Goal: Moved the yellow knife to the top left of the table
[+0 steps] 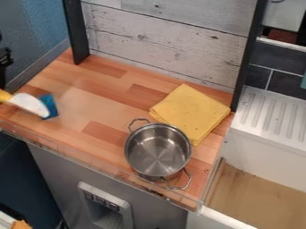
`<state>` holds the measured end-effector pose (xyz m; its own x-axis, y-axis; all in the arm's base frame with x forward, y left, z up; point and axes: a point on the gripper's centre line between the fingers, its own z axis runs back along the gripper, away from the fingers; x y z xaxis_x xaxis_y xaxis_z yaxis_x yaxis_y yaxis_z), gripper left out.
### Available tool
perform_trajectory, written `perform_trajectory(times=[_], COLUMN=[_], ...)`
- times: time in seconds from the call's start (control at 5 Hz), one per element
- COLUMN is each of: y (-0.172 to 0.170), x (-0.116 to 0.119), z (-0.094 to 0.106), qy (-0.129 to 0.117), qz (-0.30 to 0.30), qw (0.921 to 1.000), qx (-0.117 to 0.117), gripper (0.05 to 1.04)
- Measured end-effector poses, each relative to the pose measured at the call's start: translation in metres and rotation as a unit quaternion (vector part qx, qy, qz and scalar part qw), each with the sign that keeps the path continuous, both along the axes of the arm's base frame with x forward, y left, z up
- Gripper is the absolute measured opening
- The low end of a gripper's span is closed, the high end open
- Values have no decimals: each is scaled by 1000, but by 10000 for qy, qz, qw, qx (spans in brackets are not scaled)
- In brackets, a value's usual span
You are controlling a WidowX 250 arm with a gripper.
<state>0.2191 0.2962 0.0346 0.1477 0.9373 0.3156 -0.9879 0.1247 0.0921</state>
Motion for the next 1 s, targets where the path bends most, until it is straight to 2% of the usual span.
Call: perform_trajectory(times=[0.4,0.6,1.0], y=[1,-2,-5], x=[0,-1,18], z=[-7,-15,-26], qy=[547,701,827], qz=[-471,-427,-268], qw=[9958,9952,9941], qx=[557,531,648], gripper=[495,495,495])
